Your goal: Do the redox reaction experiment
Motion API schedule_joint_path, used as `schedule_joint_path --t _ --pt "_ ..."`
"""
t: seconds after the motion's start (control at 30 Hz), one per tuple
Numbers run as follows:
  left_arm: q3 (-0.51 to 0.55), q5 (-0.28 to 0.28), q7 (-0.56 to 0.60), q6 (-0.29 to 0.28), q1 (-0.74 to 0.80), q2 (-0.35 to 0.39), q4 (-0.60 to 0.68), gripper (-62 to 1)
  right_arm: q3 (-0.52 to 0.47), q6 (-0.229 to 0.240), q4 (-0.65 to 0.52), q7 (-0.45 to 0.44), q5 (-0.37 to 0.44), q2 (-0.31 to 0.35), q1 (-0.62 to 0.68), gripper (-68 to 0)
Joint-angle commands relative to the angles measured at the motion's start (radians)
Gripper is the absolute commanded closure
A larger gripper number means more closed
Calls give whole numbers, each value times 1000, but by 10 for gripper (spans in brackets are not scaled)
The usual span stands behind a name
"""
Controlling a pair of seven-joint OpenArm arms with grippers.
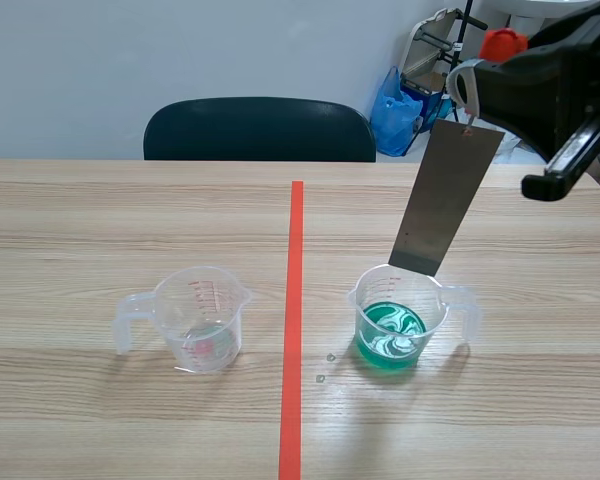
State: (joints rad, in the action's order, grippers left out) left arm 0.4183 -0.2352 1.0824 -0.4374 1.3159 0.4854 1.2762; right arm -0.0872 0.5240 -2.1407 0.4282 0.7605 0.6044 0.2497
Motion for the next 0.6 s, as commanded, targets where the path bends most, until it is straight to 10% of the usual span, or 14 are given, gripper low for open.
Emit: schedule_joint_path --t 0.0,0.57 --pt "-2 -8 21 2 1 0 13 -623 -5 -3 -14 -16 12 7 -11 -20" --pt "-2 -8 21 2 1 0 13 -623 -5 -3 -14 -23 12 7 -11 -20"
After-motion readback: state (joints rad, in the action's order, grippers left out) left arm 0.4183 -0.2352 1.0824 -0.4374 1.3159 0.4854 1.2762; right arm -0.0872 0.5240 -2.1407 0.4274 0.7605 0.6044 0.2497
